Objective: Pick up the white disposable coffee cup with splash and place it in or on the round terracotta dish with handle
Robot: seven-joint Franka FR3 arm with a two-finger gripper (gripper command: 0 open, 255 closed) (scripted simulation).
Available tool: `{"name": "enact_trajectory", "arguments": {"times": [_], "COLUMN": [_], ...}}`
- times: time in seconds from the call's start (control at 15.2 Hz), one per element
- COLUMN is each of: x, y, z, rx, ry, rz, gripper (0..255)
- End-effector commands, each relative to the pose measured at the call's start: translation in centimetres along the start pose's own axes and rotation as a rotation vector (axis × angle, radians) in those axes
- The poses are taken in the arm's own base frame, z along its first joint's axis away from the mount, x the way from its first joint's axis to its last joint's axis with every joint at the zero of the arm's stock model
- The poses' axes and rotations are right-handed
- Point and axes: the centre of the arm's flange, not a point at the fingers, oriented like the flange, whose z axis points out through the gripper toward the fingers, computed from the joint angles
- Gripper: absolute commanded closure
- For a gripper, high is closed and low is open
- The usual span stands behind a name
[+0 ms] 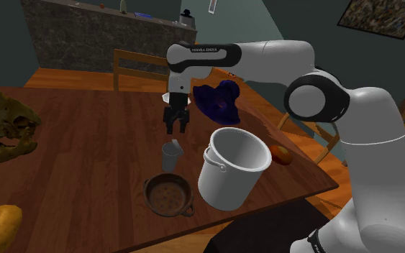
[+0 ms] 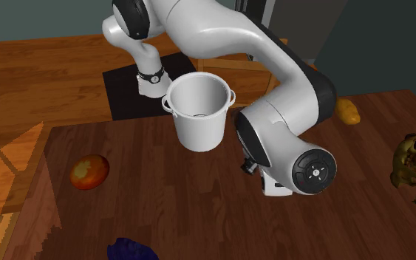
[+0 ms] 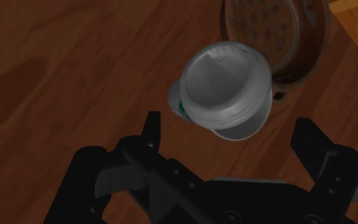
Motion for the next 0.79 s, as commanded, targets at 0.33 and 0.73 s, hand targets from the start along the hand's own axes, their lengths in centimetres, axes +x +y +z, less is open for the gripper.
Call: {"name": "enact_trajectory", "arguments": {"times": [0.33, 0.73], "x": [0.6, 0.6], "y": [-0.1, -0.1], "z": [3.8, 4.1], "rx": [0.004, 0.004], "ry": [-0.005, -0.005], "rz": [-0.003, -0.003], "gripper": [0, 0]}}
